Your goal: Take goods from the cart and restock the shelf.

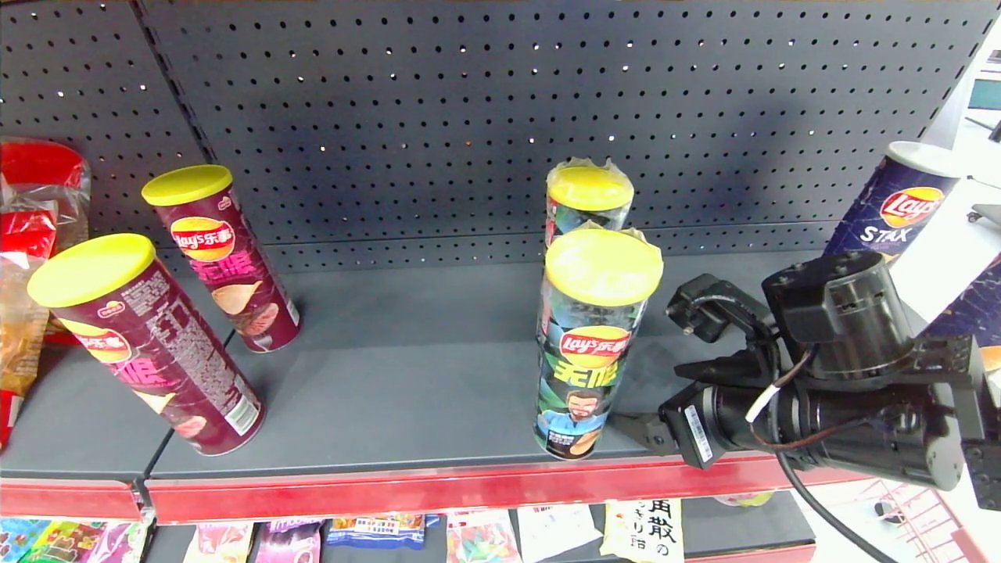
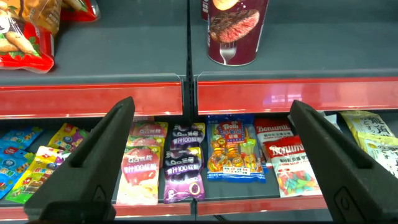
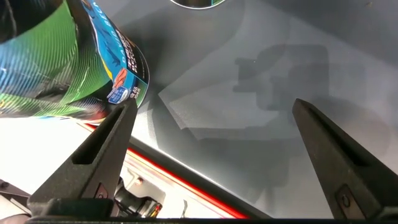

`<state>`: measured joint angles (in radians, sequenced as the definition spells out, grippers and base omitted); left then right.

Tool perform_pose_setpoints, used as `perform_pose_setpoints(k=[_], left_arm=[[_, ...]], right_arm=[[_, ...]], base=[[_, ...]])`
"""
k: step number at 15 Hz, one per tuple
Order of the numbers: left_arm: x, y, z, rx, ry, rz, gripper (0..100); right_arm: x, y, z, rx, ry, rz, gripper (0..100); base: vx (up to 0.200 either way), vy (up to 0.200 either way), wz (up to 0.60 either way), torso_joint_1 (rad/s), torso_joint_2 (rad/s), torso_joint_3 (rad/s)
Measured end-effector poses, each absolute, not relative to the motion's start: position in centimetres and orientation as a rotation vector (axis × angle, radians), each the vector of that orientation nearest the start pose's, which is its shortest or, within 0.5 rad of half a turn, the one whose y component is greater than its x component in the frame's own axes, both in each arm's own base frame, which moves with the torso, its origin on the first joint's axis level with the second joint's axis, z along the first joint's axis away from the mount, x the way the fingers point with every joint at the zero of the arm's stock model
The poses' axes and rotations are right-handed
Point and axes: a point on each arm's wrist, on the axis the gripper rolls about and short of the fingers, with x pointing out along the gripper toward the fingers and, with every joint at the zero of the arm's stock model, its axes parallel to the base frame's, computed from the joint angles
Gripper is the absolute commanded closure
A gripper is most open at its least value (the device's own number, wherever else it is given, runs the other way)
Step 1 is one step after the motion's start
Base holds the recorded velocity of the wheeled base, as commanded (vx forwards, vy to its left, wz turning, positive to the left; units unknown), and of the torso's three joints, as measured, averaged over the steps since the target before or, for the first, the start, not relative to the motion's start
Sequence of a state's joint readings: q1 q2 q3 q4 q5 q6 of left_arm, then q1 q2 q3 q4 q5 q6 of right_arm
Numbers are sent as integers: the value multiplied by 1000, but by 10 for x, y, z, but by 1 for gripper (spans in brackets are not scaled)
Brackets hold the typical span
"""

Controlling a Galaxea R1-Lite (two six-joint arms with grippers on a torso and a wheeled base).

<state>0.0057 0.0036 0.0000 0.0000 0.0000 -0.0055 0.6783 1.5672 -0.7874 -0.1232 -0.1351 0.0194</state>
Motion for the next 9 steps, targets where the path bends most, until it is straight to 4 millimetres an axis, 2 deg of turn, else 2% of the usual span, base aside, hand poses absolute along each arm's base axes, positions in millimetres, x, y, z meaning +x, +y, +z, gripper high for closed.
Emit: perform_pose_setpoints(k=[6,9], left_arm=[[-23,0,76,-6,4,5,0],[-23,0,76,-6,4,6,0]], right_arm=[[201,159,169,-243,613,517,0],[196,154,176,-234,592,515,0]], base=[[0,0,0,0,0,0],[0,0,0,0,0,0]])
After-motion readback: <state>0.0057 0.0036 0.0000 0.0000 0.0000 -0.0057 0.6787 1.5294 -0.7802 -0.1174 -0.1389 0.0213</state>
